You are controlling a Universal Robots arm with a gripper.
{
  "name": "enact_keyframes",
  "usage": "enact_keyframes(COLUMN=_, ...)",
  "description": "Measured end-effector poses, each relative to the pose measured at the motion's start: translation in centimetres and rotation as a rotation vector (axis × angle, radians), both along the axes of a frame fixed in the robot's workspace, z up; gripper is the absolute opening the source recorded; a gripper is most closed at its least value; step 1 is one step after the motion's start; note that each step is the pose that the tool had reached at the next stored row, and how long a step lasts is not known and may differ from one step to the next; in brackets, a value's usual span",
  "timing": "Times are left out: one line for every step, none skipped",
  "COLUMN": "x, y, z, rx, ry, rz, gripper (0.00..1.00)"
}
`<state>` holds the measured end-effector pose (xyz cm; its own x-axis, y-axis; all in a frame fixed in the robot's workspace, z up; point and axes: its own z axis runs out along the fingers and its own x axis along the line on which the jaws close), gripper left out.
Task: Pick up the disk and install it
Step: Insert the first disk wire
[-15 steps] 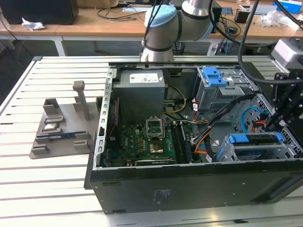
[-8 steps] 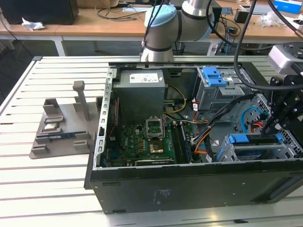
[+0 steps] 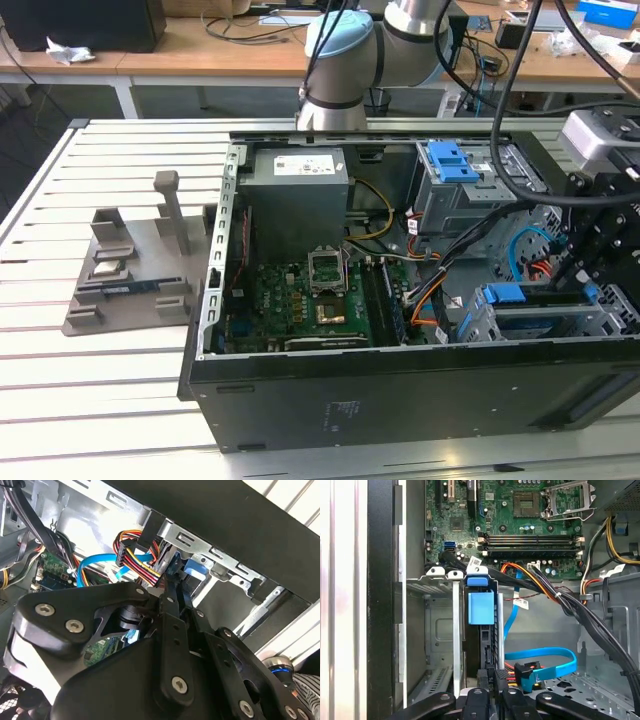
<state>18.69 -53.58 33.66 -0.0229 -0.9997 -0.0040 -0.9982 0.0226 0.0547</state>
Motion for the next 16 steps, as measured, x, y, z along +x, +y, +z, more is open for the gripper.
enact_keyframes(x=0.0, y=0.00, z=-0.02, rx=0.0003, ry=0.0002, rz=0.000, gripper=0.17)
enact_keyframes(x=0.0, y=0.00, z=-0.03, rx=0.0005, ry=0.0001, rz=0.000, gripper=0.18)
enact_keyframes(x=0.0, y=0.00, z=-0.03, rx=0.0004, ry=0.0001, rz=0.000, gripper=0.18)
enact_keyframes(x=0.0, y=0.00, z=-0.02, rx=0.0001, ry=0.0000, rz=0.000, gripper=0.25)
enact_keyframes(x=0.0, y=0.00, z=0.16, rx=0.0008, ry=0.0001, rz=0.000, gripper=0.25)
enact_keyframes(x=0.0, y=-0.01, z=0.70, rx=0.0014, ry=0.0000, rz=0.000, gripper=0.25)
enact_keyframes(x=0.0, y=-0.01, z=0.96, rx=0.0015, ry=0.0001, rz=0.000, gripper=0.25)
enact_keyframes(x=0.0, y=0.00, z=1.17, rx=0.0017, ry=0.0001, rz=0.000, gripper=0.25)
enact_keyframes(x=0.0, y=0.01, z=1.39, rx=0.0015, ry=0.0001, rz=0.000, gripper=0.25)
enact_keyframes(x=0.0, y=0.01, z=1.52, rx=0.0015, ry=0.0000, rz=0.000, gripper=0.23)
enact_keyframes(x=0.0, y=0.02, z=1.78, rx=0.0015, ry=0.0000, rz=0.000, gripper=0.16)
enact_keyframes(x=0.0, y=0.04, z=2.52, rx=0.0015, ry=0.0000, rz=0.000, gripper=0.11)
enact_keyframes(x=0.0, y=0.06, z=3.39, rx=0.0016, ry=0.0000, rz=0.000, gripper=0.11)
enact_keyframes(x=0.0, y=0.07, z=4.27, rx=0.0015, ry=0.0000, rz=0.000, gripper=0.11)
enact_keyframes(x=0.0, y=0.08, z=4.66, rx=0.0016, ry=0.0001, rz=0.000, gripper=0.11)
enact_keyframes(x=0.0, y=0.08, z=5.05, rx=0.0016, ry=0.0000, rz=0.000, gripper=0.11)
